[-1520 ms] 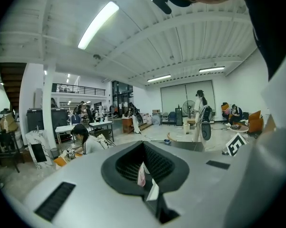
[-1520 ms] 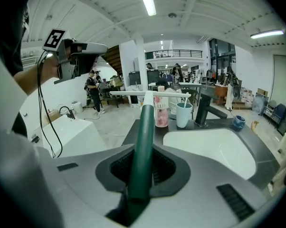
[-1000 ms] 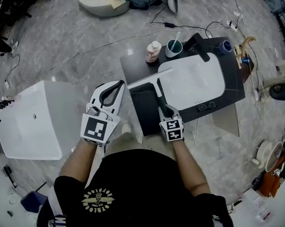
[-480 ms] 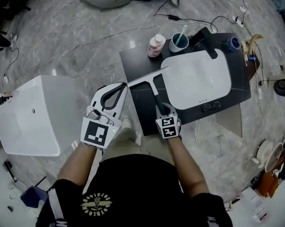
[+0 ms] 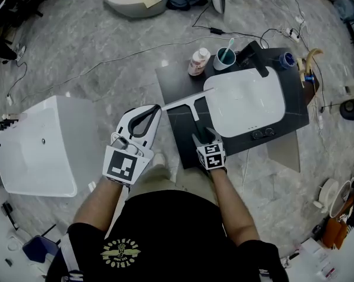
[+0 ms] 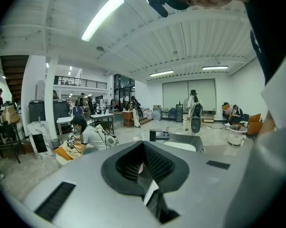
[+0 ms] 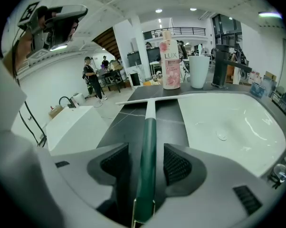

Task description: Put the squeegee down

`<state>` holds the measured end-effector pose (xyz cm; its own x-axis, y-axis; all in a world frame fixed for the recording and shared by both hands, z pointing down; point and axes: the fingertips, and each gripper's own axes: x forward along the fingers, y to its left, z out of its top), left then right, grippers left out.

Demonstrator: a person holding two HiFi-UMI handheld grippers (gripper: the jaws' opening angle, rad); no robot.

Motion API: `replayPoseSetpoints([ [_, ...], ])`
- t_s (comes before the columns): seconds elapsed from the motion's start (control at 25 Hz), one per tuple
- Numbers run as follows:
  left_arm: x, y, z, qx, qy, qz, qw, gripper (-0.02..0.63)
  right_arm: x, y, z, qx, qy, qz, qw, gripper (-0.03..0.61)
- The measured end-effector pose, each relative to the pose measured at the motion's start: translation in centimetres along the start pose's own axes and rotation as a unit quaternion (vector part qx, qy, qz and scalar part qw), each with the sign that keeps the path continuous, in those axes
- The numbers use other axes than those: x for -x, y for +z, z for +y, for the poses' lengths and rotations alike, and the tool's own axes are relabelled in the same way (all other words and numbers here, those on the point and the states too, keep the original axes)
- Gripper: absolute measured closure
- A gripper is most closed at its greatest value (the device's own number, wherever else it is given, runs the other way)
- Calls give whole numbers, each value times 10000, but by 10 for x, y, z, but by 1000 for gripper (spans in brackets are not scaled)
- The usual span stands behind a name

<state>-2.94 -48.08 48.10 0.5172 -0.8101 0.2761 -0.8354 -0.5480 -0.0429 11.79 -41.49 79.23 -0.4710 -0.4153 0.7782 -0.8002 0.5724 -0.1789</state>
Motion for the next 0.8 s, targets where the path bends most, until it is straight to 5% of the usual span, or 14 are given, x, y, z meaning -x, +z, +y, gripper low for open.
replayPoseSetpoints([
  [0.4,56,24,17,112,137,-356,9992,591,61,40,6,-85,-411,-877,9953,349],
  [0.64,82,31,25,182,198,-389,9989,591,116,91,21,116,-816,-1613,9835,513],
  [0.8,92,38,19,194,40,-577,9981,591,157,120,33,5,-835,-2102,9741,549],
])
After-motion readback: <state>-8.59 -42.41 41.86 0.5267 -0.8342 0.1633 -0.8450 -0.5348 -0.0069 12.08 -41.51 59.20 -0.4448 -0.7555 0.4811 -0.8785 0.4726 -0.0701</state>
